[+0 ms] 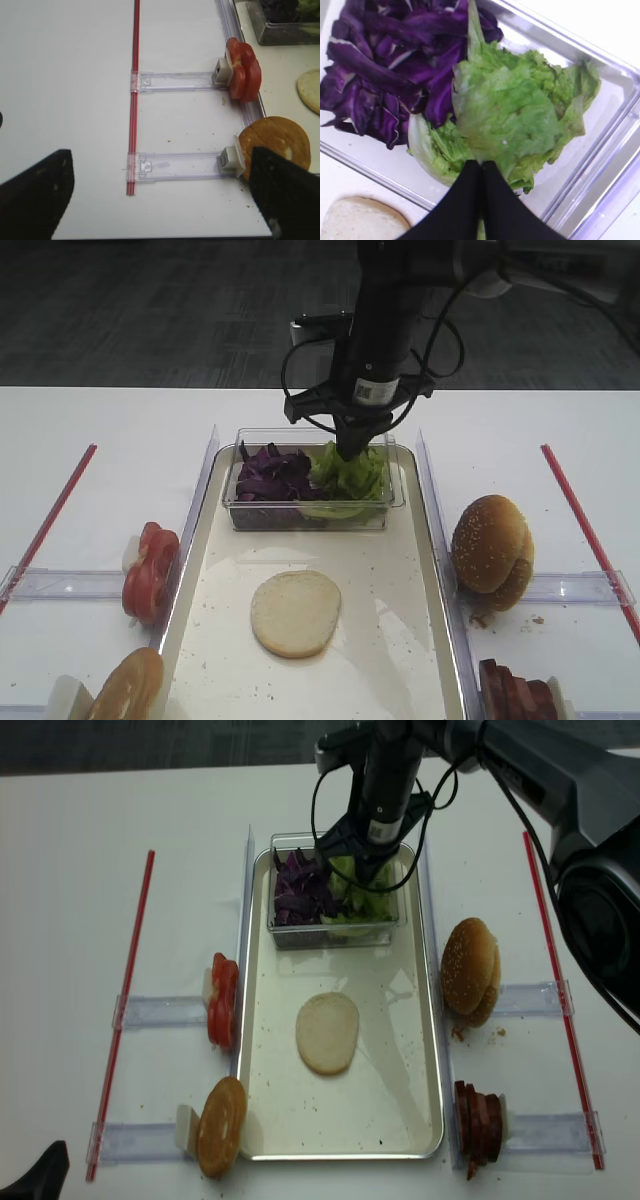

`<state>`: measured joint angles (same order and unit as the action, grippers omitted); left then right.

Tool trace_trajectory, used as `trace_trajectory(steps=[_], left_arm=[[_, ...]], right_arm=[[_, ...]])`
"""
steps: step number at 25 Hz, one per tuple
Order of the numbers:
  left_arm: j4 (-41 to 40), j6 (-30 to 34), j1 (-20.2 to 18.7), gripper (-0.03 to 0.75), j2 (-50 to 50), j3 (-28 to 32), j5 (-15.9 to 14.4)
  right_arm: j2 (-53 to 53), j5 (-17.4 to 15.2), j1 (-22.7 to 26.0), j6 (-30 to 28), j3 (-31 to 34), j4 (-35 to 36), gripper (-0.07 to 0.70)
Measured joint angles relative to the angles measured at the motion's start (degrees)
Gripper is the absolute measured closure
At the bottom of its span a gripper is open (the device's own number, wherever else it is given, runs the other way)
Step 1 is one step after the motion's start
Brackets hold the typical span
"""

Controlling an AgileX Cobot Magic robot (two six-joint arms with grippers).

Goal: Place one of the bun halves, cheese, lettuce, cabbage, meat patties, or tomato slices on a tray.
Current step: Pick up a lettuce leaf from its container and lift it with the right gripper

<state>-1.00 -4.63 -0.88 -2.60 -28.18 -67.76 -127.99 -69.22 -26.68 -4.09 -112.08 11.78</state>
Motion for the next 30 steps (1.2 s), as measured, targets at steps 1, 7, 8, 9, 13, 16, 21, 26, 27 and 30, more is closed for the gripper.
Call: trace_trajectory(steps=[1, 7, 8, 9, 13, 16, 21, 26, 27, 30], left_arm=[[0.00, 0.00, 0.00, 0.062, 0.00, 0.00, 0.00], [0.00, 0.00, 0.00, 0.062, 0.00, 0.00, 0.00], [0.00, 0.00, 0.00, 0.062, 0.00, 0.00, 0.00], [0.00, 0.00, 0.00, 0.062, 0.00, 0.00, 0.00], [0.00, 0.00, 0.00, 0.062, 0.00, 0.00, 0.00], [0.00, 0.00, 0.00, 0.062, 0.00, 0.00, 0.00], [0.00, 0.00, 0.00, 0.062, 0.00, 0.00, 0.00], [0.00, 0.00, 0.00, 0.062, 0.00, 0.00, 0.00], [-0.08, 0.00, 0.00, 0.062, 0.00, 0.00, 0.00], [-0.08, 0.00, 0.00, 0.062, 0.00, 0.00, 0.00]], right_arm=[[0.00, -0.57, 0.00, 0.11, -1.13, 0.00, 0.586], [0.25, -1.16, 0.00, 1.16, -6.16, -0.39, 0.586], [0.54, -1.29, 0.00, 1.32, -6.29, -0.48, 0.586], [0.89, -1.41, 0.00, 1.41, -6.29, -0.71, 0.586], [1.61, -1.62, 0.00, 1.41, -6.39, -0.81, 0.586], [1.73, -1.62, 0.00, 1.82, -6.39, -0.68, 0.586], [2.22, -1.62, -0.41, 2.22, -6.01, -0.50, 0.586], [4.03, -1.76, -1.94, 2.32, -3.15, -1.62, 0.586], [4.65, -1.76, -2.07, 2.32, -2.40, -1.90, 0.586], [7.17, -1.76, -2.20, 2.32, -0.19, -2.32, 0.586]])
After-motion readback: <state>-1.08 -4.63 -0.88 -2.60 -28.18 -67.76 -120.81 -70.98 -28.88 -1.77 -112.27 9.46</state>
